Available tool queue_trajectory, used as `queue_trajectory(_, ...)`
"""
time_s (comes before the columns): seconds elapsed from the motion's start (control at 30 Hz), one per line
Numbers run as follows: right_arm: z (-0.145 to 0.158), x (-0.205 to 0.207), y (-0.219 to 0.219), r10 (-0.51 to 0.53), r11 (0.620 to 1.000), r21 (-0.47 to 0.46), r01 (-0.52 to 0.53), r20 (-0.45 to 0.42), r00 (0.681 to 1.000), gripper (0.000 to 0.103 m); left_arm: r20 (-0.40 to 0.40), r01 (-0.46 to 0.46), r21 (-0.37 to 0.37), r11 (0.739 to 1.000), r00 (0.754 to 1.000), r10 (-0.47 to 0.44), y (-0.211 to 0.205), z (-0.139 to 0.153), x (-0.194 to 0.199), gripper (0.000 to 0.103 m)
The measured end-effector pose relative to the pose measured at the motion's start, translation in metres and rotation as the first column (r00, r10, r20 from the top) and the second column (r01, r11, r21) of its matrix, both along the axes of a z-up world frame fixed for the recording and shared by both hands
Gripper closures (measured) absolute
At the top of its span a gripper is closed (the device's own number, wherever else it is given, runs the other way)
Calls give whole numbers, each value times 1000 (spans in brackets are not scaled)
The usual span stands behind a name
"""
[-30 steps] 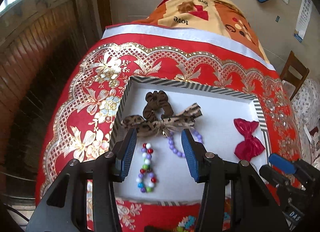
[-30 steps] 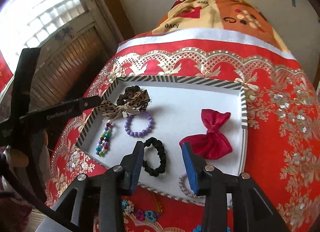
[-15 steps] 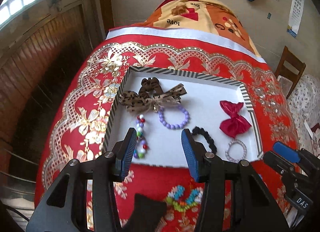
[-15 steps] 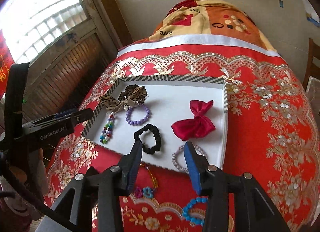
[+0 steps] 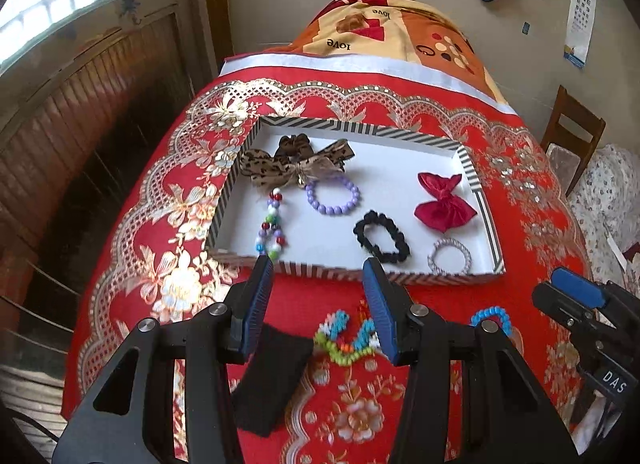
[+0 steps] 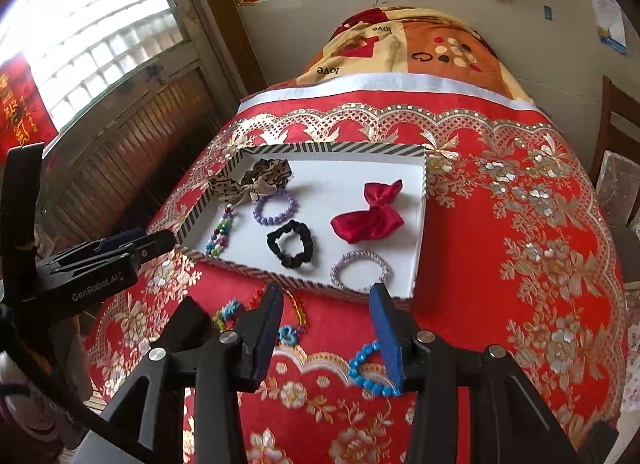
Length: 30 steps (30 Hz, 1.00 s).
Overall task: Organize jewelry
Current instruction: 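Withdraw both tools from the tray toward the black pouch and blue bracelet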
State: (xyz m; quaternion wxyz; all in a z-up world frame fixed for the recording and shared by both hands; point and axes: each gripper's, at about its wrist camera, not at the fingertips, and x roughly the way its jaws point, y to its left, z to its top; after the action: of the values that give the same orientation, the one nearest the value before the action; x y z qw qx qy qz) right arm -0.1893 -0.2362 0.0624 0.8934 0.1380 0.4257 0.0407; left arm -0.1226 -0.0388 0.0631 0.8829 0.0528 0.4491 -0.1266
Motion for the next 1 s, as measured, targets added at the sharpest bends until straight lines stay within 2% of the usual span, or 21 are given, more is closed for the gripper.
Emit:
queue_trajectory(0.27,-3,-24,0,10,1000,-8,-11,-8,1000,59,-1,-11,6,1000,1000,11,2,-3,-25,57)
queue_trajectory(0.4,-4,-31,0,12,1000,-7,-12,-7,1000,51,-7,-14,6,1000,1000,14,3,-5,-34,57)
queue_trajectory(1.0,-18,-47,6,39,999,-11,-40,-40,998,50,-38,-43,12,999,998,43,11,-16,-46,57)
